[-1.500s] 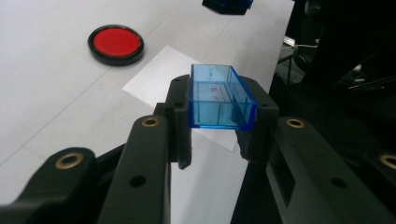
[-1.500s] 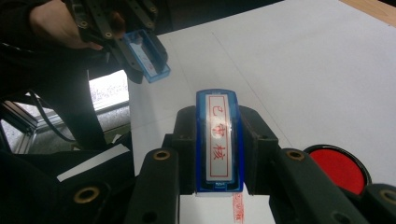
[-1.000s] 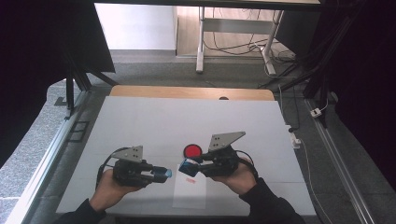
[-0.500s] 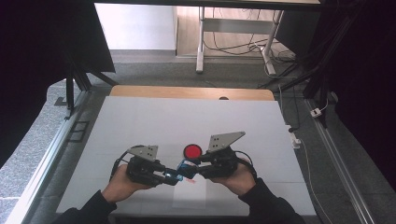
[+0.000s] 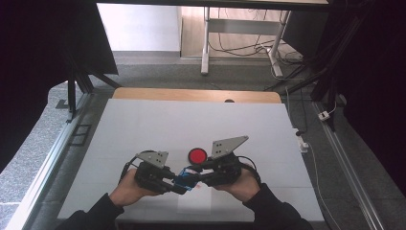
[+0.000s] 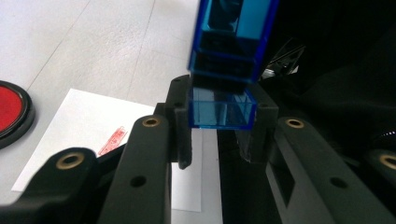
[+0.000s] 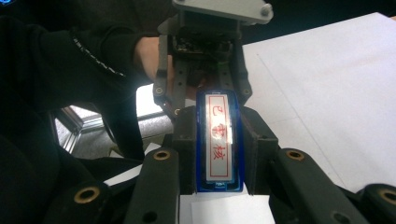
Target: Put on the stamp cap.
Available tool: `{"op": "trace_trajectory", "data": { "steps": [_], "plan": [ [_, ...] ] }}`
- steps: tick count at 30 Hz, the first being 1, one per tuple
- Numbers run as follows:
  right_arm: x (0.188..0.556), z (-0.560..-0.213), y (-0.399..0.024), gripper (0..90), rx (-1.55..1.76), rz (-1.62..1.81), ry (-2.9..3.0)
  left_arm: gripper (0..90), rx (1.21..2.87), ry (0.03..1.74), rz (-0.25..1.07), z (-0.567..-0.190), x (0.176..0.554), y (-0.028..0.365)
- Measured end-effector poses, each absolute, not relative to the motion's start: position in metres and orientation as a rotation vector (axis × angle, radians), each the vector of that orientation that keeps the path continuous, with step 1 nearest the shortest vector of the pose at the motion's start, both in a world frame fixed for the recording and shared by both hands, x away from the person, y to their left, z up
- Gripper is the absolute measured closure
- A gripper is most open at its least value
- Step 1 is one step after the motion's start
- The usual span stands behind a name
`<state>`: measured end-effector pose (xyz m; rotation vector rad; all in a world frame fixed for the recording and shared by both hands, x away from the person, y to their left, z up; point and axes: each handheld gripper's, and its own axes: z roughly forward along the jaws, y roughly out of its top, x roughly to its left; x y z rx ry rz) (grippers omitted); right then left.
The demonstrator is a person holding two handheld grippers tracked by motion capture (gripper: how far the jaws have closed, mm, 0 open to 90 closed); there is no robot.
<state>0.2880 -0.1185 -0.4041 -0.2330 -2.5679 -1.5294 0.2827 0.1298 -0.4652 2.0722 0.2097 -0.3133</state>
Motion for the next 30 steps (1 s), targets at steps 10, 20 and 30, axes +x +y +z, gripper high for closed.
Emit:
{"op": "trace_trajectory", "data": {
  "steps": [10,20,30],
  "plan": [
    [0.2881,-0.4070,-0.1159,70.7,-0.231,-1.517,-2.535,69.1,2.050,0.161,-0.316,-0.4659,0.2818,0.1300],
    [0.2926,-0.4105,-0.1196,70.6,-0.260,-1.554,-2.423,69.4,2.028,0.122,-0.283,-0.4608,0.2792,0.1319],
    [0.2915,-0.4103,-0.1181,70.6,-0.247,-1.550,-2.473,67.0,2.027,0.165,-0.284,-0.4643,0.2802,0.1315]
  ]
}}
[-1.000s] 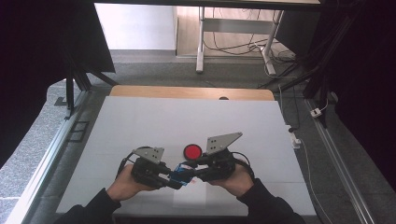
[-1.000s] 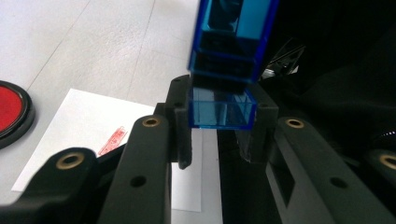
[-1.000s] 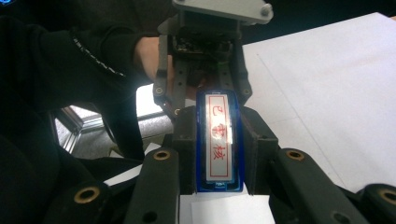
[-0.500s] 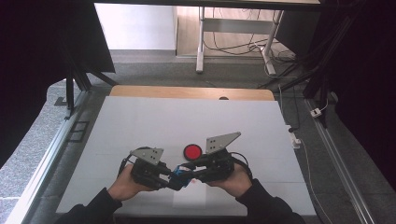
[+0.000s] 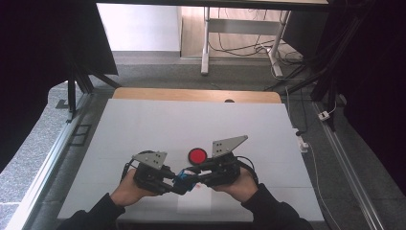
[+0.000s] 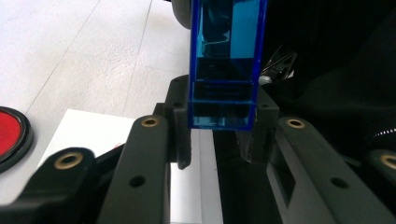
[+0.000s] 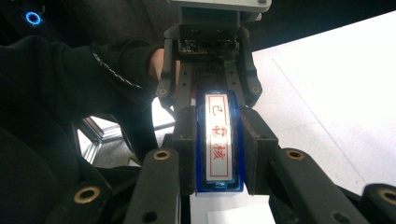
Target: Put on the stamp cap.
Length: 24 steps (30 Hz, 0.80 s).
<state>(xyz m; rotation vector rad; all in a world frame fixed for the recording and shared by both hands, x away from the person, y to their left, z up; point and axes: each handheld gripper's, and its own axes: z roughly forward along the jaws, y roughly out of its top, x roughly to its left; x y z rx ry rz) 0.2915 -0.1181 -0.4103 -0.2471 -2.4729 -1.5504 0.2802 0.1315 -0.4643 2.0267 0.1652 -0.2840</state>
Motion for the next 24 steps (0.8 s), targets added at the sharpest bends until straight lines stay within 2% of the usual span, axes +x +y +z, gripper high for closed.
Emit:
{"op": "trace_trajectory", "data": {
  "steps": [8,24],
  "plan": [
    [0.292,-0.411,-0.119,70.5,-0.288,-1.540,-2.517,54.9,2.051,0.233,-0.256,-0.466,0.277,0.134],
    [0.290,-0.411,-0.121,70.4,-0.303,-1.539,-2.574,26.1,2.082,0.441,-0.096,-0.462,0.268,0.156]
  ]
}}
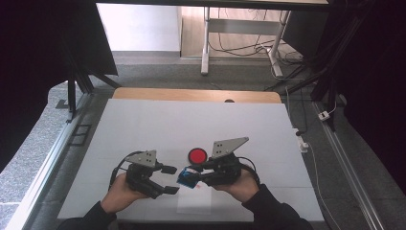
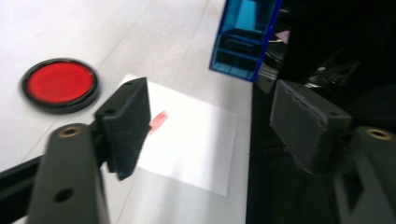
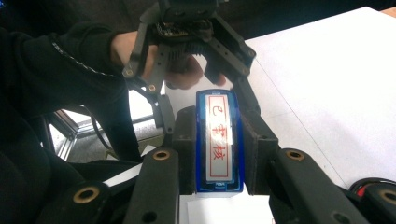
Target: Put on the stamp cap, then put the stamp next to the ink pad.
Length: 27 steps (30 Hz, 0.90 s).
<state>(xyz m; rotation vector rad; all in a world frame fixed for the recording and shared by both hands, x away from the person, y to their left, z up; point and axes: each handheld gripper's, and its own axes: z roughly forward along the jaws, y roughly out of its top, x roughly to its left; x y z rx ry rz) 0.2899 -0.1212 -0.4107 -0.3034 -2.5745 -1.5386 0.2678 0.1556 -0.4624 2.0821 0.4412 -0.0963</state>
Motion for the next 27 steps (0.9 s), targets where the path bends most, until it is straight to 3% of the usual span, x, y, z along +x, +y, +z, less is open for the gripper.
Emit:
{"op": "trace_trajectory", "data": {
  "steps": [11,27],
  "plan": [
    [0.289,-0.411,-0.123,70.2,-0.305,-1.537,-2.599,14.1,2.099,0.590,-0.012,-0.458,0.254,0.172],
    [0.290,-0.411,-0.125,70.2,-0.319,-1.538,-2.636,4.5,2.088,0.719,0.051,-0.460,0.233,0.192]
  ]
}}
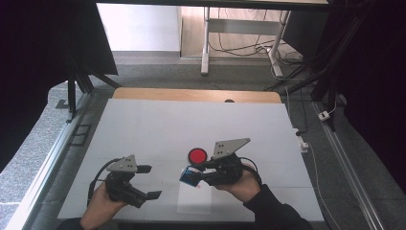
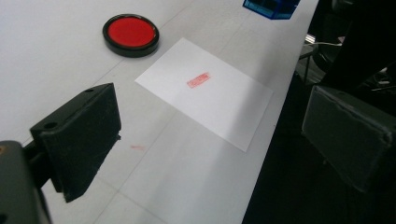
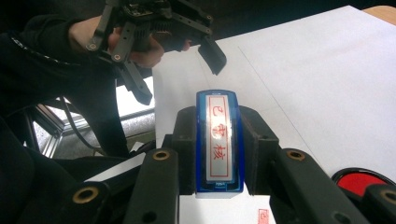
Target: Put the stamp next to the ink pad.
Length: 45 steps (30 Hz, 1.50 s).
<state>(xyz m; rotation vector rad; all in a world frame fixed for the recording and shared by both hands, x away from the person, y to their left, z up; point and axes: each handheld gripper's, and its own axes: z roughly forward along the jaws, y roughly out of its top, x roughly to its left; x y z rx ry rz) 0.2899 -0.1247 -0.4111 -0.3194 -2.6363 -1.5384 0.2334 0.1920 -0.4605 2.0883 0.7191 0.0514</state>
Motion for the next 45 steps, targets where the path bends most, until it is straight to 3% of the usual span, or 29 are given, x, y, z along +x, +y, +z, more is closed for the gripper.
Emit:
{"op": "trace_trajectory", "data": {
  "steps": [45],
  "plan": [
    [0.311,-0.424,-0.159,70.2,-0.585,-1.470,-2.847,0.0,2.045,0.984,0.159,-0.478,0.197,0.239]
  ]
}}
